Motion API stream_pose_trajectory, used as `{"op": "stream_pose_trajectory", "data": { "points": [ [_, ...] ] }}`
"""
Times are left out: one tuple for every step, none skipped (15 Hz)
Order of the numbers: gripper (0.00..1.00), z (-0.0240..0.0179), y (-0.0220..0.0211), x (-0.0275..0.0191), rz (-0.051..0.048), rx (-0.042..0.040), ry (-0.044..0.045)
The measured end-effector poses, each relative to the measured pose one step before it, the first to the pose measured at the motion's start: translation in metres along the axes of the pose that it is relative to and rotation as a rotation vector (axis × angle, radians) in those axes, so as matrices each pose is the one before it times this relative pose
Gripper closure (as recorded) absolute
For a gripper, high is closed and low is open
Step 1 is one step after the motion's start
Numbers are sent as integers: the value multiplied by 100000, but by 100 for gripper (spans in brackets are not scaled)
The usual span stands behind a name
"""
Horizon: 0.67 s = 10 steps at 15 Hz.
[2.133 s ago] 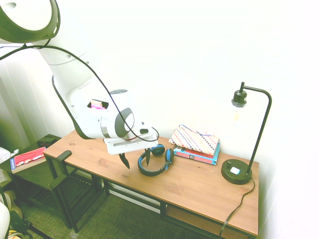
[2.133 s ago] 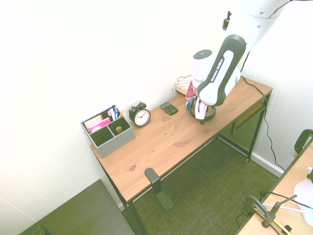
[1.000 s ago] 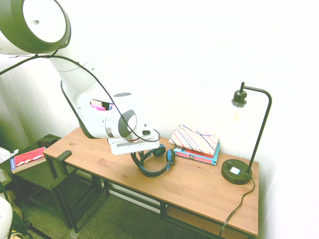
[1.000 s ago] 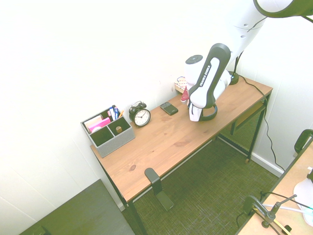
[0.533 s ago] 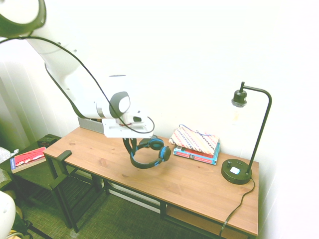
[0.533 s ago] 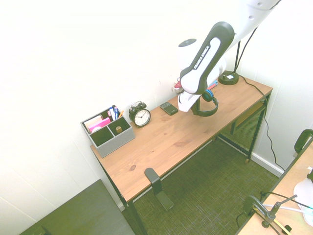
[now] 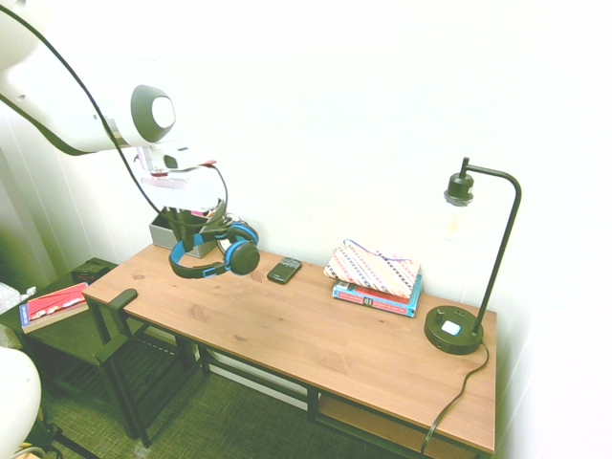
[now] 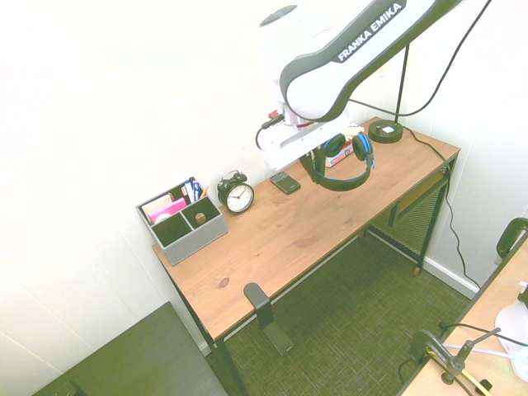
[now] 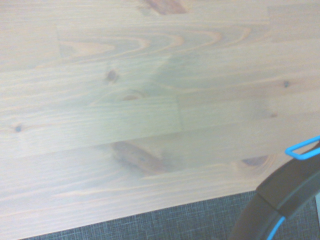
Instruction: Hang the headphone
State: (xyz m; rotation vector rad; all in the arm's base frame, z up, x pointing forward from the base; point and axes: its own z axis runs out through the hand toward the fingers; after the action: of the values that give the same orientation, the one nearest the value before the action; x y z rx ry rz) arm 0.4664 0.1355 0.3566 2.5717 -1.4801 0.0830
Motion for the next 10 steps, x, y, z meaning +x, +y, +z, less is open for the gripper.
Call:
{"op": "stream_pose_trajectory", "data": {
  "points": [
    [100,-226,-316,-2460,4229,-1331,1001],
    [100,-242,-64,-2572,4259,-1319,1102],
    [100,-230,167,-2545,4116,-1125,1242],
    [100,-169,240,-2520,3918,-111,1196],
    [100,173,339,-2774,4111,-185,349],
    [100,649,364,-3002,2911,153,-1725],
    [100,1094,236,-2851,942,2299,-2984],
    [100,1429,56,-2354,361,4068,-3339],
    [100,1640,62,-1516,411,4227,-2527],
    [100,1745,137,-806,698,3099,-1712]
  ]
}}
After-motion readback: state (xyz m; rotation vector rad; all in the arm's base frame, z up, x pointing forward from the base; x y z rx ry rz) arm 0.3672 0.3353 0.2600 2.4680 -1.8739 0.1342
